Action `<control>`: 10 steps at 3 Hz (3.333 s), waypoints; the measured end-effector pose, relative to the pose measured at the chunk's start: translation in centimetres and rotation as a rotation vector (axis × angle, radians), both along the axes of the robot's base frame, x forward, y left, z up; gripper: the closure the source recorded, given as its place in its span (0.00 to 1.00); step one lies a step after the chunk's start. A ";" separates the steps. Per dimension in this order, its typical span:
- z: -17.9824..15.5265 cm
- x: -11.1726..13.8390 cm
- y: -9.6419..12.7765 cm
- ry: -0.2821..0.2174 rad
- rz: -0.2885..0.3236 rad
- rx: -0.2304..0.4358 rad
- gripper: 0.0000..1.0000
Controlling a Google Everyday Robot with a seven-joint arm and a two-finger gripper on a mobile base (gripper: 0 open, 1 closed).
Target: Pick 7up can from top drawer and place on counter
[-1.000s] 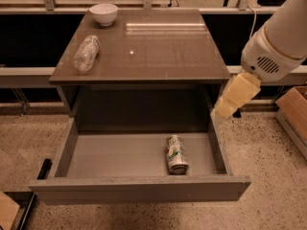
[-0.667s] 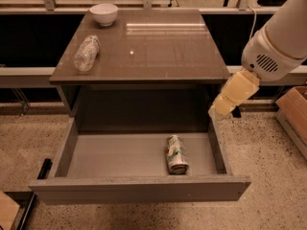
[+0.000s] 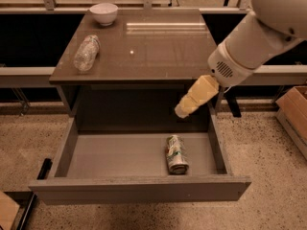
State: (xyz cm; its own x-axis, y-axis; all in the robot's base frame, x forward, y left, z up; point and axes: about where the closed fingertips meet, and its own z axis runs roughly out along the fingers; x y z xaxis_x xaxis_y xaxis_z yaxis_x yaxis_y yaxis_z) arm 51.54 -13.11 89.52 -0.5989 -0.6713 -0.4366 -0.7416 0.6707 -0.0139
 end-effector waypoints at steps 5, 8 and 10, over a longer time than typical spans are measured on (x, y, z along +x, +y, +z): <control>-13.0 3.1 7.5 0.246 -0.113 -0.006 0.00; -26.9 2.6 5.0 0.492 -0.383 -0.137 0.02; -28.6 2.3 4.8 0.536 -0.454 -0.173 0.50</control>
Offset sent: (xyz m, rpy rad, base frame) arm 0.0400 0.0916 -0.1391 0.0160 0.2888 -0.1185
